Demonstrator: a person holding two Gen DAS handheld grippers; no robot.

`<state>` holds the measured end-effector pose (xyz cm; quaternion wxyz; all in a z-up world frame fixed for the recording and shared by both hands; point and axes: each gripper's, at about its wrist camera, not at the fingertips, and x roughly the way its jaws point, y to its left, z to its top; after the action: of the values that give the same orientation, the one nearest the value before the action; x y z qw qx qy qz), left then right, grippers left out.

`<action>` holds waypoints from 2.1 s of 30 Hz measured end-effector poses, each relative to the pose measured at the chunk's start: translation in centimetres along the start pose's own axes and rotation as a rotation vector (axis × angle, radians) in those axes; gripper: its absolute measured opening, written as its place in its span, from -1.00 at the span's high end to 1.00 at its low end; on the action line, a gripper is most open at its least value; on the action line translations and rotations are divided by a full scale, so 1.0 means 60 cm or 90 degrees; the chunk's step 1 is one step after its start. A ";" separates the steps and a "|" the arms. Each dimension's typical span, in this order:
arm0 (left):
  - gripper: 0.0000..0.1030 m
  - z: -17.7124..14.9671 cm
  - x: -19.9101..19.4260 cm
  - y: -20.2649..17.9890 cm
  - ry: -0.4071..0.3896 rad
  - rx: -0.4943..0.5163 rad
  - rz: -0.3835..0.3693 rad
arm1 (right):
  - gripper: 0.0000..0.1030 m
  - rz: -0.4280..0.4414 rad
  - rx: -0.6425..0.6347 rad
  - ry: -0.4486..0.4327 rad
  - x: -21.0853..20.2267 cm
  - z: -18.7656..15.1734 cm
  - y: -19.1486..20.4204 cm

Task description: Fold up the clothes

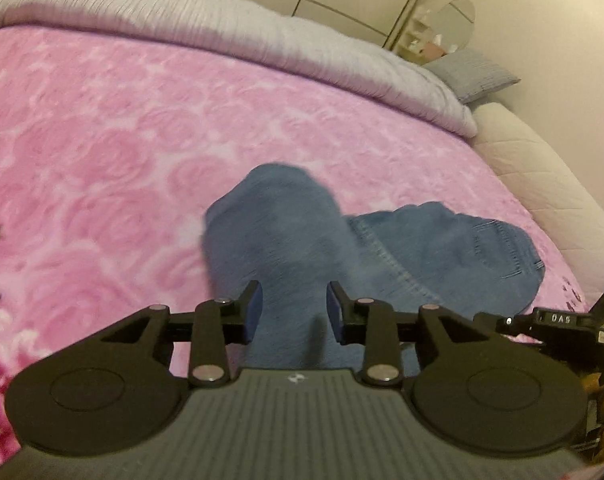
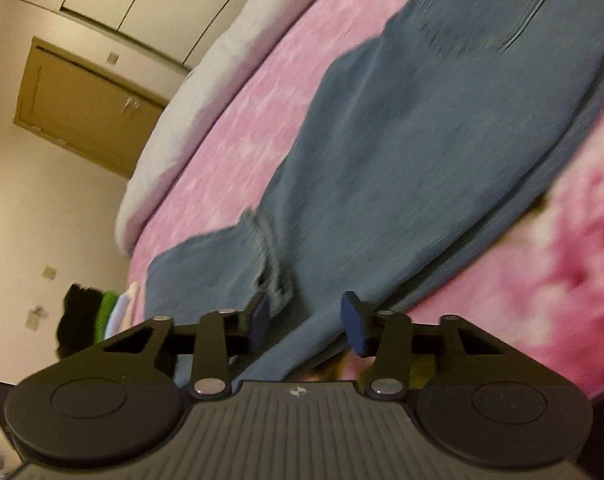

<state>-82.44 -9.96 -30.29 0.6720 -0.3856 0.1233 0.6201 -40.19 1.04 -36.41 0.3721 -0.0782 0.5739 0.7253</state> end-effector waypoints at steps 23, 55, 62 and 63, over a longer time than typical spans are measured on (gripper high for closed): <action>0.36 0.018 0.065 -0.034 0.050 0.037 -0.111 | 0.70 -0.097 -0.084 -0.264 -0.073 0.092 0.010; 0.32 0.039 0.264 -0.239 0.169 0.226 -0.167 | 0.58 -0.191 -0.080 -0.348 -0.211 0.196 -0.196; 0.31 0.044 0.278 -0.275 0.149 0.231 -0.192 | 0.57 -0.257 -0.155 -0.467 -0.286 0.244 -0.186; 0.31 0.040 0.286 -0.278 0.156 0.231 -0.192 | 0.57 -0.261 -0.108 -0.438 -0.283 0.256 -0.221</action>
<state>-64.26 5.41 -33.66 0.7952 -0.3447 0.2540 0.4294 -14.97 7.90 -32.45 0.6712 0.0257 0.3264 0.6650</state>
